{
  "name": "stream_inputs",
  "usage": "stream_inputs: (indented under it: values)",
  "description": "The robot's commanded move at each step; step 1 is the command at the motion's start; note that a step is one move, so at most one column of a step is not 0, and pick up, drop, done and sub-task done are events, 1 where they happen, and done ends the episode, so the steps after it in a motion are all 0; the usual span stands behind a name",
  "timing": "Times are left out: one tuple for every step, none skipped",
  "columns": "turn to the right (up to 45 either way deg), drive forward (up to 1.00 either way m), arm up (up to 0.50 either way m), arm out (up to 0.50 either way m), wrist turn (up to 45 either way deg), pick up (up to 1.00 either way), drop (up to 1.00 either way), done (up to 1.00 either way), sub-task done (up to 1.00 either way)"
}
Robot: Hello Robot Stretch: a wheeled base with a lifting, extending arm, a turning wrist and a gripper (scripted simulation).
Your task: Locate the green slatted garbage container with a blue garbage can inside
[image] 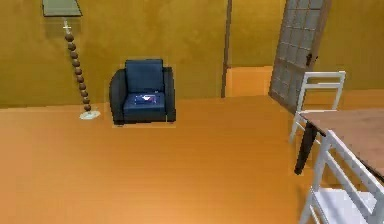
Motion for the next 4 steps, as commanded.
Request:
stream_inputs:
  values:
    - [0.0,0.75,0.00,0.00,0.0,0.00,0.00,0.00,0.00]
    - [27.0,0.00,0.00,0.00,0.0,0.00,0.00,0.00,0.00]
    - [0.0,0.20,0.00,0.00,0.0,0.00,0.00,0.00,0.00]
    - [-3.0,0.00,0.00,0.00,0.0,0.00,0.00,0.00,0.00]
